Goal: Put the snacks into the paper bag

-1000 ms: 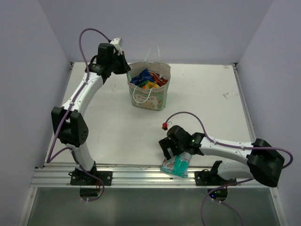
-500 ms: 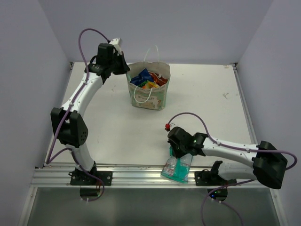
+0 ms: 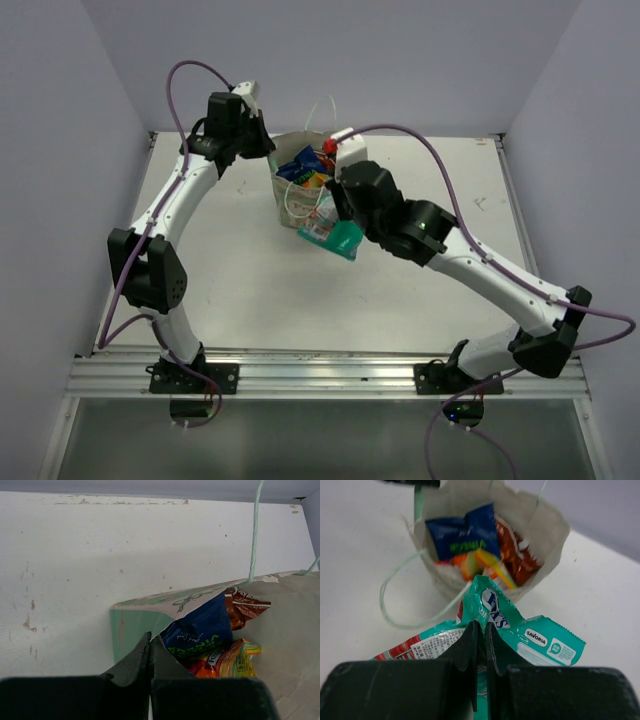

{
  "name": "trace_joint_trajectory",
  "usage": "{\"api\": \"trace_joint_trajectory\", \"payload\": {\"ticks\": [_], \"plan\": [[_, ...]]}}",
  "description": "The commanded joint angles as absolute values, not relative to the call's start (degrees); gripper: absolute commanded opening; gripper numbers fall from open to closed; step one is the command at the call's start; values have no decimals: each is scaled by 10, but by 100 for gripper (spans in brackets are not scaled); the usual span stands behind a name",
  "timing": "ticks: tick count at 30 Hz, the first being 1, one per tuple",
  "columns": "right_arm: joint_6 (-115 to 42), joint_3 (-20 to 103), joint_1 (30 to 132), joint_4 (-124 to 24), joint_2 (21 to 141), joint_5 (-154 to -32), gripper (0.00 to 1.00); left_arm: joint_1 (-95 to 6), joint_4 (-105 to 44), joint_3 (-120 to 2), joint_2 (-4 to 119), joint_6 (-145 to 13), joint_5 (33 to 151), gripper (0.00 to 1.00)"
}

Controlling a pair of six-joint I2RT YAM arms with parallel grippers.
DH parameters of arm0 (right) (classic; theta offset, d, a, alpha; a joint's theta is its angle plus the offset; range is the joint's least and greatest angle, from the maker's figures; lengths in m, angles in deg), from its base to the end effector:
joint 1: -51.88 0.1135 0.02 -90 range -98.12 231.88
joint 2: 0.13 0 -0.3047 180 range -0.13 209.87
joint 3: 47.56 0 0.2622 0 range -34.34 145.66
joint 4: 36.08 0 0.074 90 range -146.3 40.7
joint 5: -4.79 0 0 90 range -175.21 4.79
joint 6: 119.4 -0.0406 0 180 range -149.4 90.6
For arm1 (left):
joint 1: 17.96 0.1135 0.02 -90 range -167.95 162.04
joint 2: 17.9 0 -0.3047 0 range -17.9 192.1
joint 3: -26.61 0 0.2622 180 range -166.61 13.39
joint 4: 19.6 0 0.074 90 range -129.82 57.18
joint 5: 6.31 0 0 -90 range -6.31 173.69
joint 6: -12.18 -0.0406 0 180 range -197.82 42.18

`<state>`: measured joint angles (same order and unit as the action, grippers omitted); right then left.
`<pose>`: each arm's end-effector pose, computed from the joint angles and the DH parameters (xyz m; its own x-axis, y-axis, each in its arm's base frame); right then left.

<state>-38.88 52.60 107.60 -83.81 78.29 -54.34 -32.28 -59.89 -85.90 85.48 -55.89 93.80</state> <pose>0.1863 0.2363 0.4614 -0.3175 -0.2148 -0.9236 -0.4027 0.9124 -0.0737 0.4313 -0.1174 0.3926 -0.6104 -0.2237 -0.7599 0.1736 0.8982 -0.4038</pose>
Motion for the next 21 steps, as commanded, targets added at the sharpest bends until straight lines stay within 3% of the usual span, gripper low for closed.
{"api": "trace_joint_trajectory", "payload": {"ticks": [1, 5, 12, 16, 21], "plan": [[-240, 621, 1037, -712, 863, -473, 0, -323, -605, -880, 829, -555, 939, 0], [-190, 737, 1007, -597, 950, -487, 0, -323, -601, -880, 832, -556, 943, 0], [-132, 960, 990, -535, 1083, -501, 0, -323, -595, -886, 840, -557, 953, 0], [-154, 922, 985, -538, 1097, -515, 0, -323, -593, -893, 846, -558, 963, 0], [-192, 758, 985, -524, 1068, -521, 0, -323, -588, -896, 854, -558, 973, 0]]}}
